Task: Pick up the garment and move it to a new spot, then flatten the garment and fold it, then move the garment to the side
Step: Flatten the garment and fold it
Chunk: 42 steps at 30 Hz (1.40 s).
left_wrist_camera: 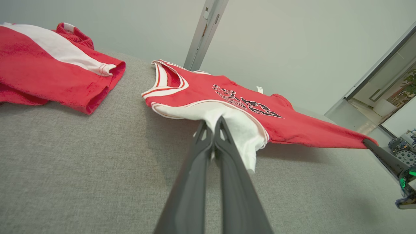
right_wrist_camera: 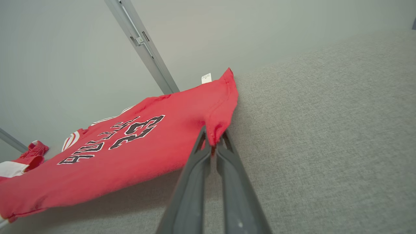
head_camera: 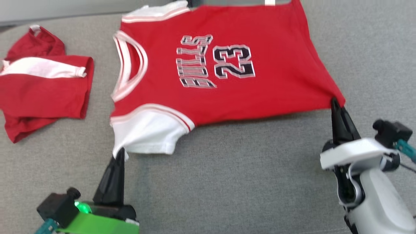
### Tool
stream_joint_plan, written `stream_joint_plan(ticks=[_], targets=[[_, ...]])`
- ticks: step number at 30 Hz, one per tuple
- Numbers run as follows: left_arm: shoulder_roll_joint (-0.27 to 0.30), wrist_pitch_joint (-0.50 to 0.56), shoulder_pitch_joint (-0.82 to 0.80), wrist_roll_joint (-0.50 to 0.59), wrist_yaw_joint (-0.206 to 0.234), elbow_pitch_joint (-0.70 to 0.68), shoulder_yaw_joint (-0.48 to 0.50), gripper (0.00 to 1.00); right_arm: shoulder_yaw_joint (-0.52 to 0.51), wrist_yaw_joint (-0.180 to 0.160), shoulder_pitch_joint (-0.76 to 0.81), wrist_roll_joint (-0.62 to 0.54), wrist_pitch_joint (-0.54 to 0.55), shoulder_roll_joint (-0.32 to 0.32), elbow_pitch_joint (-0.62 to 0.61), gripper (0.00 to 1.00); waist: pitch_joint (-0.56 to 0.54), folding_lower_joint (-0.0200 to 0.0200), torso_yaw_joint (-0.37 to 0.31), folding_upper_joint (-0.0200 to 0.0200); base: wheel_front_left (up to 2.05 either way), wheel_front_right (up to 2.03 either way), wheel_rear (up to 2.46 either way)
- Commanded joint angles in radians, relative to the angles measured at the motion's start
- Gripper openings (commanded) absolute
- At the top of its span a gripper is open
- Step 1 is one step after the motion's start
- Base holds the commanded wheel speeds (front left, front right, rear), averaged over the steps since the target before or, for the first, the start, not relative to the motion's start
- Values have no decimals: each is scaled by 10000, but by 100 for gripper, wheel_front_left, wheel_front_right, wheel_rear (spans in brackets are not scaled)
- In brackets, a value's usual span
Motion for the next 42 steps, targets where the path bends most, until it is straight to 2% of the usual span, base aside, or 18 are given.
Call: stream_joint_plan(ticks=[1,6,16,19,22,26,32,42], targets=[[-2,-52,324,74,3,-86,-10,0,-108,0,415,77,-30,-17,-165,0,-825,1,72,-1,0,0,0],[94,-52,1234,54,171,-462,-18,0,-367,0,1728,122,218,10,-902,0,-1244,1,26,-1,0,0,0],[558,364,2772,134,704,-2190,-5,0,-1055,0,3862,-4,1347,189,-3122,0,-1395,1,-60,-1,0,0,0],[646,646,2943,-16,793,-2467,-14,0,-1159,0,4174,35,1758,308,-3446,0,-1335,1,-108,-1,0,0,0],[709,917,2916,-34,842,-2298,-125,0,-1104,0,4275,-102,2169,400,-3221,0,-1296,1,-142,-1,0,0,0],[484,1123,2462,-220,736,-1672,-342,0,-1091,0,3965,-287,2196,531,-2510,0,-1197,1,-160,-1,0,0,0],[133,895,1884,-720,332,-756,-311,0,-1063,2,3533,-176,1934,637,-1837,0,-1101,1,-143,-1,0,0,0],[-238,602,-390,-1146,-307,910,-52,0,-757,2,2570,1020,1452,718,-1398,0,-786,1,-295,-1,0,0,0]])
